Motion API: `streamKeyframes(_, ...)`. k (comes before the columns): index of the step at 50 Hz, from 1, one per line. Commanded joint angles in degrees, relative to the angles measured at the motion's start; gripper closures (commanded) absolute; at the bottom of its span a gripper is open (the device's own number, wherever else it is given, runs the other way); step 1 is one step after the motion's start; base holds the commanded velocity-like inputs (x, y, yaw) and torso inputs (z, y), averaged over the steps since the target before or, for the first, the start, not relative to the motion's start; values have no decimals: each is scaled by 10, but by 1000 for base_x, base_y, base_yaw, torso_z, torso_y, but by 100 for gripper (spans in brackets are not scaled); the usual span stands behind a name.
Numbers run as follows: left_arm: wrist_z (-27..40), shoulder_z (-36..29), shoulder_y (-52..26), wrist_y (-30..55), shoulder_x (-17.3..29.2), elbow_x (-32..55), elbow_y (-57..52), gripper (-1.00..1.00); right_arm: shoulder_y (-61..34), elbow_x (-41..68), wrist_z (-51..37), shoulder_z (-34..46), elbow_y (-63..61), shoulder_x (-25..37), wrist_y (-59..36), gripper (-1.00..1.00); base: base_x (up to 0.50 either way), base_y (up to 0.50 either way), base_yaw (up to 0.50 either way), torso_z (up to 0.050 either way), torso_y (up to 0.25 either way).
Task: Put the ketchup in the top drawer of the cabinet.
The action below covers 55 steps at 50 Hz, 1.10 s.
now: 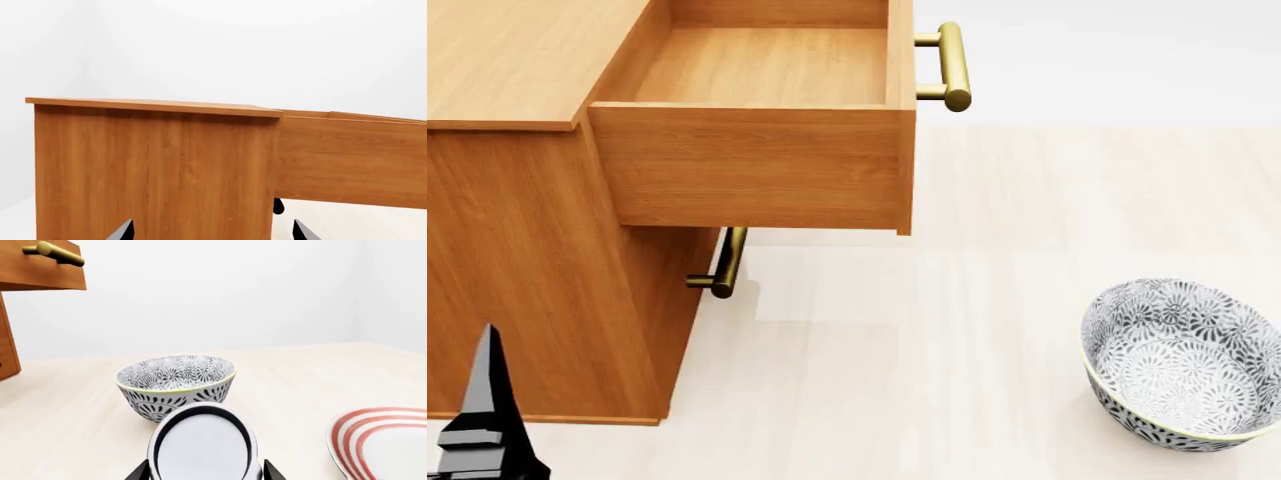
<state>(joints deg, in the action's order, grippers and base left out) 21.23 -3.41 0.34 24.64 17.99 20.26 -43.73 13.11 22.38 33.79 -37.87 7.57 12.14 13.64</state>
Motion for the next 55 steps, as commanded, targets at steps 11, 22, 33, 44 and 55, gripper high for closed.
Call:
streamKeyframes(11,6,-4,0,-3,5,4,0,-100,14,-2,-15,0,-33,4,-12,100,0,0,0,0,0)
streamKeyframes(22,8,-5,-2,-1,7,8,0,-100,41,23,-63,-9,-163,21,-99,100,0,0,0,0,0)
streamKeyframes(33,9,-9,-6,1,8,12,1,-100,53,45,-141,-26,-308,46,-203,100,0,0,0,0,0)
streamKeyframes(44,11,-6,-5,-1,10,18,1,-100,44,98,-205,-62,-403,84,-293,100,0,0,0,0,0)
streamKeyframes(55,12,-10,-6,-6,10,17,7,-100,25,165,-271,-105,-472,143,-391,100,0,0,0,0,0)
